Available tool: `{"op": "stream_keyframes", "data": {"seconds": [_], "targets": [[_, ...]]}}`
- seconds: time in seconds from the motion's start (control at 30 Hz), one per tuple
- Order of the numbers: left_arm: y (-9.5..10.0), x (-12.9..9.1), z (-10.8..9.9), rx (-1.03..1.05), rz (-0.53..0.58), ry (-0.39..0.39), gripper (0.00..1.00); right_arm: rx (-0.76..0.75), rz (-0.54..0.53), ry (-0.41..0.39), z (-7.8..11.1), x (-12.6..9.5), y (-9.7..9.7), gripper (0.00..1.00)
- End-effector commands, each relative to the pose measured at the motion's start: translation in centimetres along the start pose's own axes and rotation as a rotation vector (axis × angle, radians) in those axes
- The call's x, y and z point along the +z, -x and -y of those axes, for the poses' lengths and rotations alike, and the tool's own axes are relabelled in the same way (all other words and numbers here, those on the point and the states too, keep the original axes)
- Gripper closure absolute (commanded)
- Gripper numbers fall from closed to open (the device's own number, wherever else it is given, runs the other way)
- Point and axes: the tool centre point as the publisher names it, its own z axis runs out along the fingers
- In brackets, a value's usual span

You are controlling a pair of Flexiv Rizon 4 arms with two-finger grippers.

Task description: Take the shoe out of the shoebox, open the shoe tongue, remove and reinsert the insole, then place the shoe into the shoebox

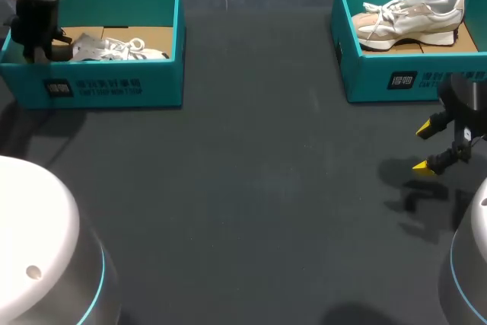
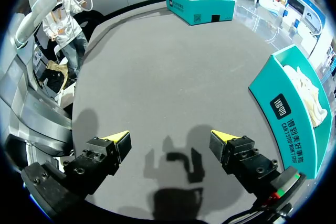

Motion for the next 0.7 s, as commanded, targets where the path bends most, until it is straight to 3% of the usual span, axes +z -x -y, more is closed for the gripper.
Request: {"op": "stream_keyframes", "data": {"seconds": [0.03,0.27,0.7], "targets": [[0.5,0.4,-0.6,0.006,0.003,-0.007,0.95,0.0,0.002,-0.001,0.0,0.0,-0.2,0.0],[0.8,-0.1,-0.8,0.021,0.026,-0.001,0.67,0.0,0.002,-0.001,0.0,0.0,-0.2,0.0],[0.5,-1.3,-0.5,0.03,0.056,0.025,0.52,0.0,0.002,-0.001,0.0,0.0,-0.2,0.0]]}}
